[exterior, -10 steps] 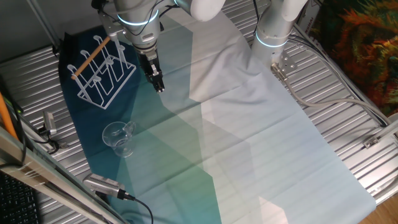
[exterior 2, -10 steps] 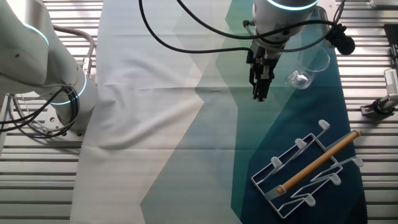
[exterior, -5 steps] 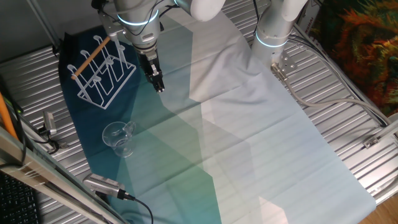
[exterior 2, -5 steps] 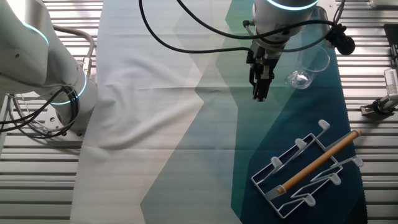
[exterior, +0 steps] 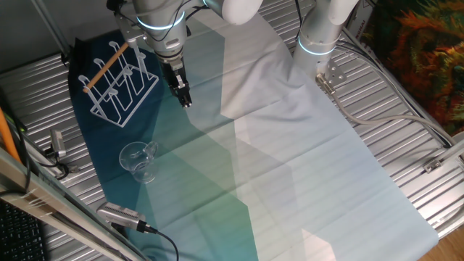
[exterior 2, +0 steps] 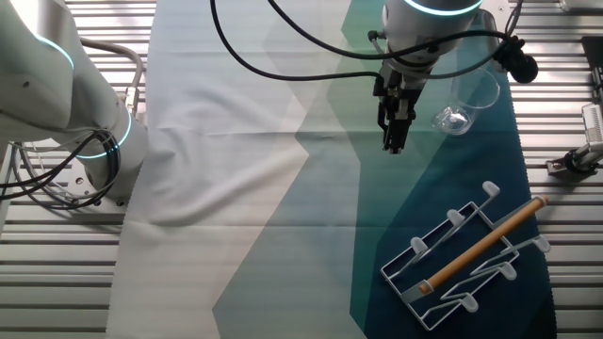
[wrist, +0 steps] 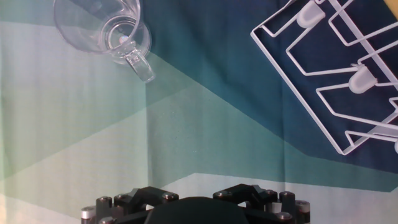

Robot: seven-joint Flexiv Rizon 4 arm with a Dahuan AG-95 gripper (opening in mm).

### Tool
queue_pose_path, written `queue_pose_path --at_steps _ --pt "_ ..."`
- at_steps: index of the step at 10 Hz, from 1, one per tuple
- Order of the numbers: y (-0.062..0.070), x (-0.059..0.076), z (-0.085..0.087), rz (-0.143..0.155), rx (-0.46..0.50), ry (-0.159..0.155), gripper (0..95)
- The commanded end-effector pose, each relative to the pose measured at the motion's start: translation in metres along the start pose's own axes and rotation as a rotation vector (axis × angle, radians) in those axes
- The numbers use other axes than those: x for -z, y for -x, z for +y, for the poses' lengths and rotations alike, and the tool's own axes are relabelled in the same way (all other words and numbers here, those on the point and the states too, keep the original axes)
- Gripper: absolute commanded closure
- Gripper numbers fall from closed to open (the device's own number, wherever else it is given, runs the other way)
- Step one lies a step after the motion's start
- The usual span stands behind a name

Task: Put the cup on the cup rack

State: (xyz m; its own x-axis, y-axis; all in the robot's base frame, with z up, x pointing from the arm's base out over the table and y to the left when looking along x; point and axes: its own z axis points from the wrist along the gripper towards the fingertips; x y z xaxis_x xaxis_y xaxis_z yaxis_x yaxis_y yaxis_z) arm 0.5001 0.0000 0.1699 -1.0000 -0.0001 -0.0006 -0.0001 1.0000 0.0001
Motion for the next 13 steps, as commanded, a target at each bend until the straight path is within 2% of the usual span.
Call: queue_pose_path --at_steps 1,2,3,7,13 --pt "-0.0001 0.0001 0.0 -0.07 0.22 0.004 95.0" --pt "-0.0003 0.0006 0.0001 -0.07 0.208 0.044 95.0" --pt "-0.0005 0.0012 0.0003 -0.07 0.202 0.055 95.0" --pt "-0.001 0.0024 0.0007 -0.061 0.2 0.044 95.0" --pt "-0.0011 0.0026 0.0007 -0.061 0.2 0.045 95.0"
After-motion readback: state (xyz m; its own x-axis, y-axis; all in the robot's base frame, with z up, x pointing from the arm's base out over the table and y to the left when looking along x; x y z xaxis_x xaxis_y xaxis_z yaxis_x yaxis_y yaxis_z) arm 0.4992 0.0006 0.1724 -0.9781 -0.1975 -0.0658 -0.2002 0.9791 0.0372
